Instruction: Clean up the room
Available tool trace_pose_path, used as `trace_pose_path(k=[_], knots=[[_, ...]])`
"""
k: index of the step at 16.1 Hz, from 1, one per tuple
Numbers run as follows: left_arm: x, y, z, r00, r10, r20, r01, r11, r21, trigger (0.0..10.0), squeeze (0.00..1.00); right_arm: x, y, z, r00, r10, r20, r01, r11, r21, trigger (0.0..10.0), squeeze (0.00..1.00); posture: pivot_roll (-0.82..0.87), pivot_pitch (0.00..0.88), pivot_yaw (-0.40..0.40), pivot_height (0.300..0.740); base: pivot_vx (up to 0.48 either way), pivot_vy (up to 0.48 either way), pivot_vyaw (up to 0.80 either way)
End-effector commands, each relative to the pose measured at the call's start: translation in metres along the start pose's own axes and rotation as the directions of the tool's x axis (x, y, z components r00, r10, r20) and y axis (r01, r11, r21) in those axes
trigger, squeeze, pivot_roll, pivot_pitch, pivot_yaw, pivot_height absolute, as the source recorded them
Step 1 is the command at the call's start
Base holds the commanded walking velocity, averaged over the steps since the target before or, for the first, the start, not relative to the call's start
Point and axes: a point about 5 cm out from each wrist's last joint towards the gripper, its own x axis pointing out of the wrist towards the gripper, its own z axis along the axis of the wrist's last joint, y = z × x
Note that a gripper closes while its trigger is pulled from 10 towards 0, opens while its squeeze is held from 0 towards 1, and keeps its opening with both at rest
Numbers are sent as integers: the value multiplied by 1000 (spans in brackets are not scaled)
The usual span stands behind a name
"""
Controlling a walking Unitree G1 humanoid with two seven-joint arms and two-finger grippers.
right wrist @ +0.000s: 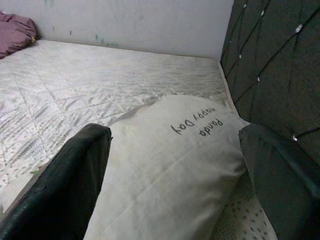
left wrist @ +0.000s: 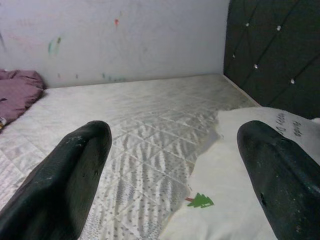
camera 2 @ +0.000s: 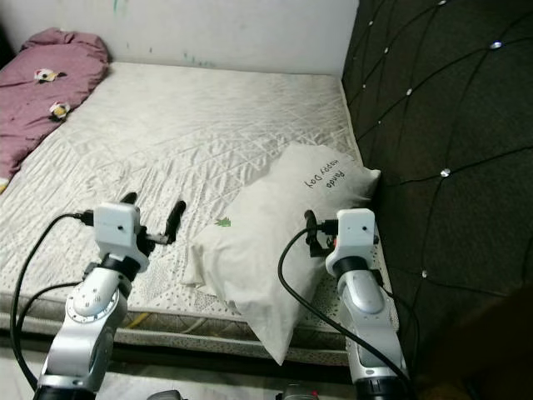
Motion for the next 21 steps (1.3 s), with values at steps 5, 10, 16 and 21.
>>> trace_pose_path(k=[5,10,16,21], knots=[[2,2,2,1000,11,3,-11,1000,30,10000,0,2,-1,3,1000,-5,7,5,1000,10,10000,0,-37,0,-2,715,0,0,0],[5,5,3,998,56,-5,-55,998,40,10000,0,3,-1,4,1000,-2,7,2,1000,13,10000,0,-37,0,-3,654,0,0,0],[6,7,5,997,77,6,-78,997,30,10000,0,4,-1,5,1000,5,10,-5,1000,14,10000,0,-40,0,-6,639,0,0,0],[5,7,5,999,54,5,-54,999,-1,10000,0,4,-1,6,1000,8,10,-8,1000,10,10000,0,-45,0,-9,639,0,0,0]])
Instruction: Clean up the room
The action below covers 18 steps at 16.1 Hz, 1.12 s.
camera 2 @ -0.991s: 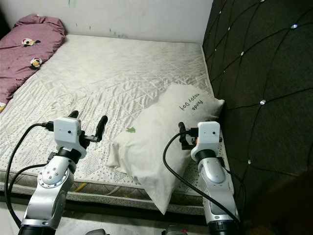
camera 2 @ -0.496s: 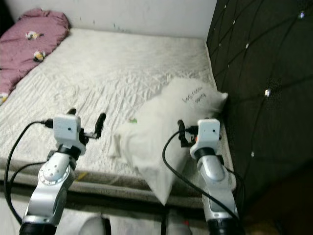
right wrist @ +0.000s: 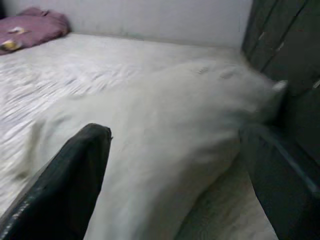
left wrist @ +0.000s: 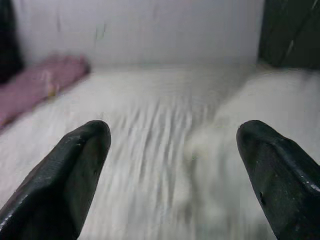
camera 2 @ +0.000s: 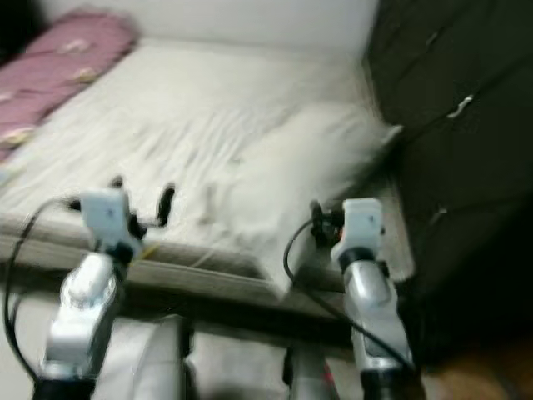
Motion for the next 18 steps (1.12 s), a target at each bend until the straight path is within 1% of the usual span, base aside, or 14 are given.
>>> trace_pose_path(k=[1,4,8,12,18], knots=[[6,2,11,999,-3,44,2,1000,8,10000,0,3,4,7,1000,19,21,-19,1000,-2,10000,0,-45,0,-10,639,0,0,0],[5,0,11,999,-10,43,10,1000,0,10000,0,3,4,7,1000,20,21,-20,1000,-5,10000,0,-46,0,-11,639,0,0,0],[5,-2,12,998,-30,48,30,1000,-8,10000,0,2,4,7,1000,16,18,-15,1000,-6,10000,0,-51,0,-9,639,301,0,0],[5,-4,11,998,-38,49,39,999,-14,10000,0,2,3,7,1000,13,16,-13,1000,-8,10000,0,-54,0,-11,639,325,0,0],[6,-6,12,998,-44,54,46,999,-20,10000,0,2,1,7,1000,10,13,-10,1000,-14,10000,0,-55,0,-14,639,480,0,0]])
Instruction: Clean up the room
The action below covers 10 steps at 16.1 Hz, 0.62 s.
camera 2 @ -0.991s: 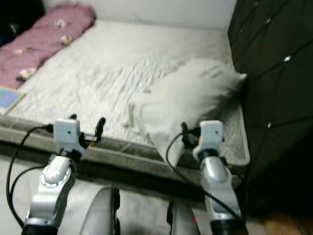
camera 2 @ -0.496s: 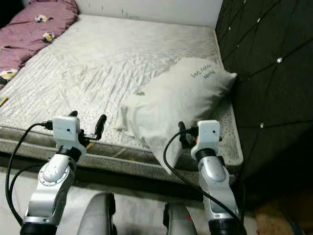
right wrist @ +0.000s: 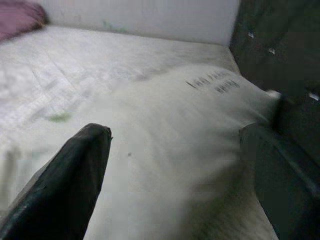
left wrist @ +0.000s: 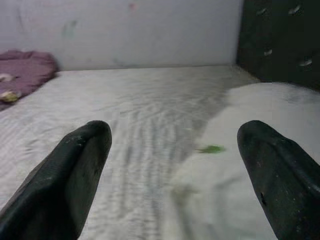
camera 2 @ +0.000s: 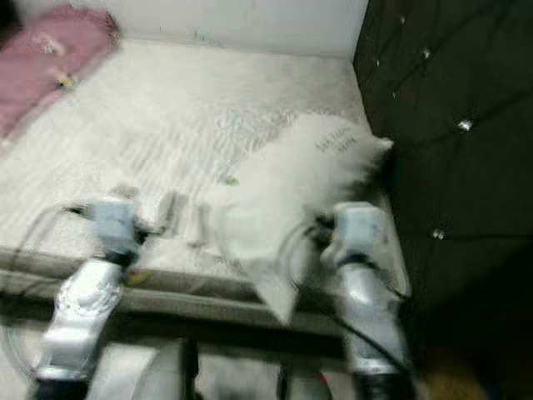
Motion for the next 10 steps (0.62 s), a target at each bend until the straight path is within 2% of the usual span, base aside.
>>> trace_pose_path(k=[1,5,10], knots=[[3,-13,6,999,-43,28,44,999,-20,10000,0,-4,-14,0,999,-42,-5,42,999,-20,10000,0,-50,0,-17,639,480,0,0],[4,-12,5,999,-34,16,34,999,-21,10000,0,-3,-14,-1,999,-45,-10,45,999,-19,10000,0,-50,0,-13,639,440,0,0],[2,-8,3,1000,17,1,-17,1000,-6,10000,0,-2,-13,-1,999,-41,-4,40,999,-13,10000,0,-45,0,-9,639,0,0,0]])
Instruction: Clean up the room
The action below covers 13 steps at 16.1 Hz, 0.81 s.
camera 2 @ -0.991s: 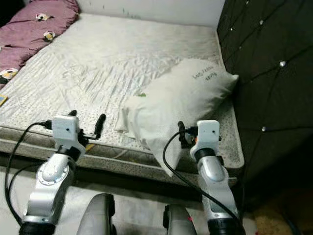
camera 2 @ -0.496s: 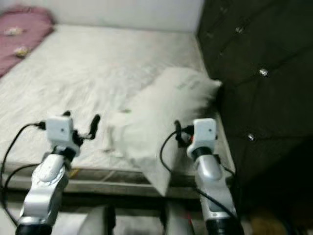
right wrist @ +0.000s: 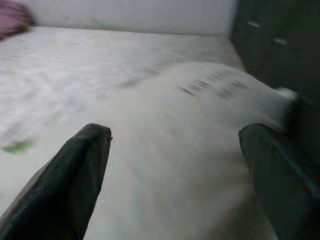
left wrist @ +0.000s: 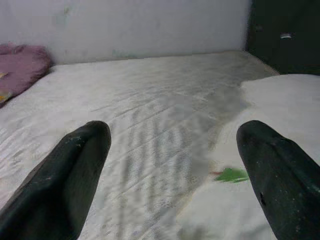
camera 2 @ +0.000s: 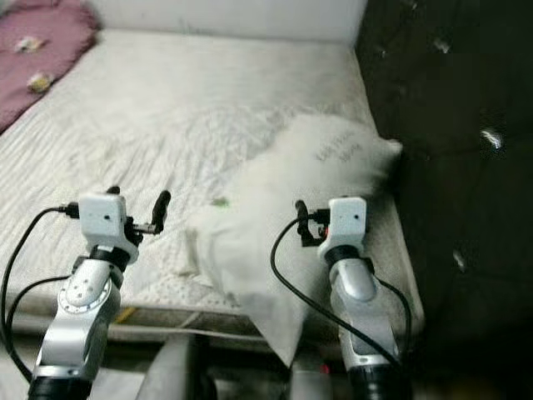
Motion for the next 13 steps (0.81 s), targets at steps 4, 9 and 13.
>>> trace_pose_path(k=[4,9,13], knots=[[-5,-1,-1,1000,-9,-22,9,1000,3,10000,0,-1,-4,-1,1000,-18,-2,18,1000,12,10000,0,-35,0,-10,639,0,0,0],[-9,2,0,999,32,-29,-31,999,21,10000,0,-1,-3,-2,1000,-3,-8,3,1000,21,10000,0,-28,0,-12,604,0,0,0],[-9,8,1,994,100,-38,-98,994,50,10000,0,2,5,-1,999,55,-2,-55,998,6,10000,0,-19,0,-14,549,0,0,0]])
